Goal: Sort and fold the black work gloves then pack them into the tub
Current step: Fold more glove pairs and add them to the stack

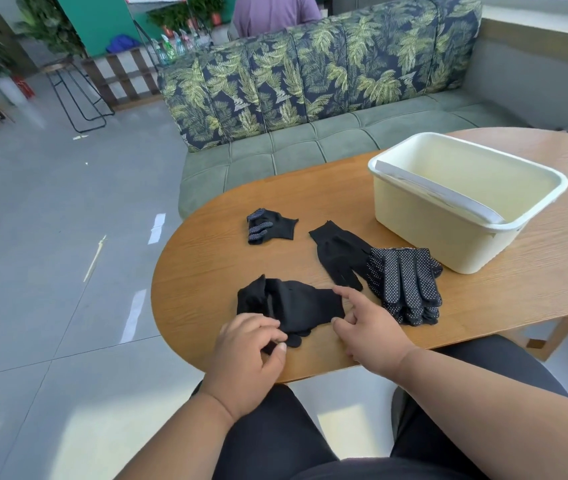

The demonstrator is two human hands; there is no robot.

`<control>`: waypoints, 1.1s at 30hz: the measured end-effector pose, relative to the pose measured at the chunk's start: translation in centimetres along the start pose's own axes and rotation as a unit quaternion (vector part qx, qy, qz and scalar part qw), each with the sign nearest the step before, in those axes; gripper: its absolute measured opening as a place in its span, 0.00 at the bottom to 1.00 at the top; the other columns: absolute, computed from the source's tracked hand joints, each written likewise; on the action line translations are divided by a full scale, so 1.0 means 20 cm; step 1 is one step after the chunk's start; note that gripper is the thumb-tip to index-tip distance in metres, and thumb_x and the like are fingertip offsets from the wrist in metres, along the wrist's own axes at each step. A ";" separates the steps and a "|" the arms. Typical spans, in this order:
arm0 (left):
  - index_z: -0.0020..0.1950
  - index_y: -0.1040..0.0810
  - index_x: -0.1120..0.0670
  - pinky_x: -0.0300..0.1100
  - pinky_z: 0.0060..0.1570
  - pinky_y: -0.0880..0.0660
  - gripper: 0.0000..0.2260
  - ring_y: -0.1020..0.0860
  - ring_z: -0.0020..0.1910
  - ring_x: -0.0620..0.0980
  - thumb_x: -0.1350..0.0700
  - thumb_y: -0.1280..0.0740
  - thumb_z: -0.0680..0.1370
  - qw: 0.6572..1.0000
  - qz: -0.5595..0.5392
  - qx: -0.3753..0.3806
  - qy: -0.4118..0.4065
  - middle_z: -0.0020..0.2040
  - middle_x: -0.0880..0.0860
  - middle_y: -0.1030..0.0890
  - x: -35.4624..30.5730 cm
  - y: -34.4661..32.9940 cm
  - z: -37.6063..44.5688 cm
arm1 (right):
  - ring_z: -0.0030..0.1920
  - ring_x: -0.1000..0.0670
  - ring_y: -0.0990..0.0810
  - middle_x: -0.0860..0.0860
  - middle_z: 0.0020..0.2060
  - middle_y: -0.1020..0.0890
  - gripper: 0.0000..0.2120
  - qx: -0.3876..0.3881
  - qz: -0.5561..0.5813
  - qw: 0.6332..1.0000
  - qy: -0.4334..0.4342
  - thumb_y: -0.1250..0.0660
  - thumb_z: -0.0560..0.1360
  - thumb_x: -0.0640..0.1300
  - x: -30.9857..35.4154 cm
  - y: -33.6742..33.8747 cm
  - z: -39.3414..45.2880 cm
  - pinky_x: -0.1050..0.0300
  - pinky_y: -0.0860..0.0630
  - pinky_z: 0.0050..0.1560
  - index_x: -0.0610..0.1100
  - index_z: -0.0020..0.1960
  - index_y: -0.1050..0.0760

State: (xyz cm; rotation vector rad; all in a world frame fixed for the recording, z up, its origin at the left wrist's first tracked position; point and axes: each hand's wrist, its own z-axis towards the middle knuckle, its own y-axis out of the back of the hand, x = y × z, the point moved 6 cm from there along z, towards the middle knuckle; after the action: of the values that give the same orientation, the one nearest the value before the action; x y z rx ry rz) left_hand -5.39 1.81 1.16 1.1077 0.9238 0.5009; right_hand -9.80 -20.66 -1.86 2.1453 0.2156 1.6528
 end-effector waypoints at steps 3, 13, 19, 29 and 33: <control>0.53 0.16 0.42 0.39 0.64 0.31 0.09 0.29 0.61 0.37 0.47 0.37 0.80 0.995 -0.043 -0.052 0.067 0.57 0.35 0.22 0.07 0.06 0.02 | 0.35 0.52 0.18 0.52 0.32 0.19 0.25 -0.008 -0.018 1.000 -0.009 0.35 0.79 0.46 -0.01 0.00 0.01 0.48 0.16 0.48 0.58 0.75 0.31; 0.81 0.35 0.44 0.58 0.76 0.34 0.25 0.36 0.77 0.57 0.40 0.44 0.84 0.953 -0.056 0.022 0.297 0.77 0.52 0.31 0.35 0.03 0.20 | 0.36 0.55 0.20 0.59 0.39 0.24 0.20 0.014 -0.075 0.997 -0.015 0.37 0.80 0.48 -0.02 -0.02 0.02 0.57 0.20 0.41 0.52 0.71 0.23; 0.60 0.22 0.44 0.49 0.68 0.33 0.11 0.33 0.65 0.52 0.42 0.39 0.84 0.965 -0.021 0.045 0.258 0.67 0.49 0.28 0.32 0.01 0.25 | 0.34 0.58 0.22 0.60 0.37 0.23 0.20 0.010 -0.086 0.996 -0.019 0.37 0.79 0.47 -0.02 -0.02 0.03 0.63 0.26 0.36 0.52 0.70 0.23; 0.54 0.23 0.55 0.45 0.40 0.29 0.08 0.24 0.44 0.50 0.52 0.37 0.82 0.773 -0.371 -0.297 0.420 0.44 0.50 0.22 0.44 0.31 0.08 | 0.34 0.60 0.29 0.62 0.35 0.28 0.19 -0.007 -0.108 0.994 0.003 0.37 0.79 0.48 -0.02 -0.02 0.04 0.68 0.33 0.34 0.52 0.69 0.21; 0.51 0.23 0.55 0.52 0.48 0.23 0.10 0.21 0.45 0.52 0.48 0.36 0.79 0.776 -0.369 -0.352 0.370 0.43 0.49 0.20 0.38 0.45 0.14 | 0.35 0.59 0.27 0.62 0.37 0.26 0.20 -0.006 -0.110 0.994 -0.005 0.37 0.78 0.48 -0.02 -0.02 0.03 0.68 0.31 0.34 0.52 0.69 0.21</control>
State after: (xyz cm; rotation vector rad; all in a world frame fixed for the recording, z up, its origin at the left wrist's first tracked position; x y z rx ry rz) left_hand 1.83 9.54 6.93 -0.2338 1.5732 0.5460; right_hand -9.34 -20.64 -2.45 2.0391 0.4229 1.5123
